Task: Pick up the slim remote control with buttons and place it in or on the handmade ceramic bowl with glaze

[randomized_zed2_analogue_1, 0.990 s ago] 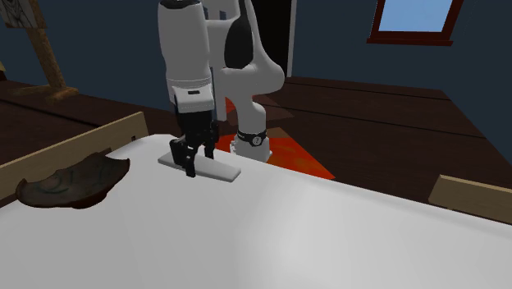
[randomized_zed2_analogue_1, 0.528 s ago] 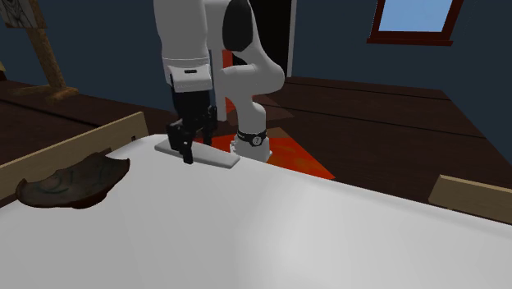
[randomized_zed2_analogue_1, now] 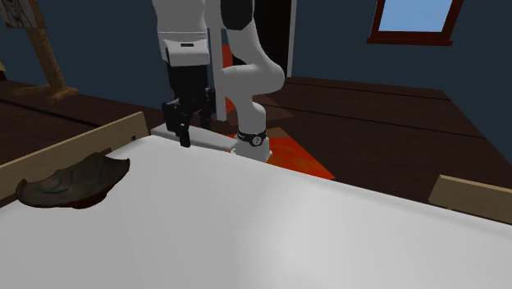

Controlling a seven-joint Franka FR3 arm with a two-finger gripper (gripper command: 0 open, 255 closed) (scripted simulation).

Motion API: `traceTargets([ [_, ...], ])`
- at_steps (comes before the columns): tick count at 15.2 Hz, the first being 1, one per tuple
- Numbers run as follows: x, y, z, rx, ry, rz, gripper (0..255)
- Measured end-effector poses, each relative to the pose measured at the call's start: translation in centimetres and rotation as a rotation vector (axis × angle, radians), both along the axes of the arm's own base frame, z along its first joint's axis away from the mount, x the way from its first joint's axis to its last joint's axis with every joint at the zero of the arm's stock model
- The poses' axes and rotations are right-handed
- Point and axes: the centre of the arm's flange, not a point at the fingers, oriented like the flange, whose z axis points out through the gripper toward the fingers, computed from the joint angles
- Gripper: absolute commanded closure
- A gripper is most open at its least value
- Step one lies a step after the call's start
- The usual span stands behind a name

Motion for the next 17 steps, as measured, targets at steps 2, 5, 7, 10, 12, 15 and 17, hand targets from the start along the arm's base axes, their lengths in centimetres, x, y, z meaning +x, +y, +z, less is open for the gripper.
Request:
traceTargets([
  [2, 0.1, -0.1, 1.1, 0.000, 0.000, 0.000, 255],
  [5, 0.1, -0.5, 2.2, 0.000, 0.000, 0.000, 255],
  [7, -0.2, -2.9, 2.4, 0.001, 0.000, -0.001, 255],
  [10, -0.5, -6.3, 2.6, 0.001, 0.000, -0.001, 255],
  [12, -0.7, -8.9, 2.6, 0.002, 0.000, -0.001, 255],
  [15, -0.9, -13.0, 2.4, 0.002, 0.000, -0.002, 255],
  [17, -1.5, -15.7, 2.5, 0.003, 0.000, -0.003, 255],
])
